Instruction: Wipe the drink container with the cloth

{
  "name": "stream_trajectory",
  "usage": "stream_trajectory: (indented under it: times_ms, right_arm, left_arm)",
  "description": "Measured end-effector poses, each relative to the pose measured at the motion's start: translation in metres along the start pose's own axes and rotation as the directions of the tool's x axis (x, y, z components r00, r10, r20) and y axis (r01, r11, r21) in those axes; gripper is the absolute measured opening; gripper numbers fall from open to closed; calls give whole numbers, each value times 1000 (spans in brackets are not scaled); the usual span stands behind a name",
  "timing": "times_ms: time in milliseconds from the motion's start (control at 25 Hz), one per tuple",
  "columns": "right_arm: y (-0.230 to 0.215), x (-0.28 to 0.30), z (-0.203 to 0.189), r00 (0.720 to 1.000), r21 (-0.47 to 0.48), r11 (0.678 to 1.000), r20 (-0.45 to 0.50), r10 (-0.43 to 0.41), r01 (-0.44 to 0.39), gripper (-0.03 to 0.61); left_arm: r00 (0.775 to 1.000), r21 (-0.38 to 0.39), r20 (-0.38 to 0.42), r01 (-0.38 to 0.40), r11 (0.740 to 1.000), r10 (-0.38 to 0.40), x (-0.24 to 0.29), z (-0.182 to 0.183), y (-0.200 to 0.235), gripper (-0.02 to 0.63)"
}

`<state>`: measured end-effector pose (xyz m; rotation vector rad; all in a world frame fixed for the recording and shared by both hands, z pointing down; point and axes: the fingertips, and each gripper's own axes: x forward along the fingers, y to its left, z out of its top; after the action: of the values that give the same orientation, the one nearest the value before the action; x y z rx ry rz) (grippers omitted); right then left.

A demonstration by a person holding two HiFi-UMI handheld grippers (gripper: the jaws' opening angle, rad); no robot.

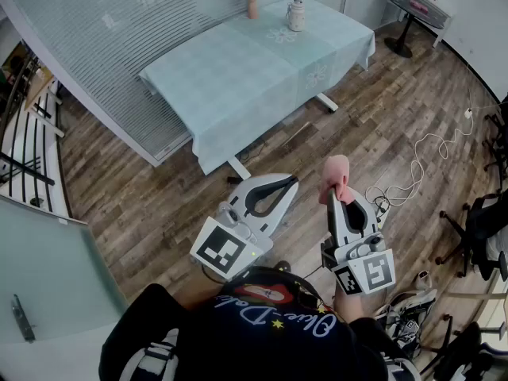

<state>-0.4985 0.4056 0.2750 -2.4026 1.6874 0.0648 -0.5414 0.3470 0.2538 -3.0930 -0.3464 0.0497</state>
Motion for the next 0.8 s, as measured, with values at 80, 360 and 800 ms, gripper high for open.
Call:
stream_trajectory:
  times_ms: [80,360,800]
  right_arm:
    - [0,-6,0,1000,3,1000,3,2,-2,23]
    - [-10,-32,7,999,86,996,51,-8,3,24]
    - [-38,-75,9,992,83,992,71,-103,97,25]
  left_arm:
    - [1000,5,0,0,1000,0,0,0,-5,5]
    - [1000,1,-9,-2,1000,2,4,0,-24,5]
    - [998,16,-24,54,998,-53,25,-2,-52,5]
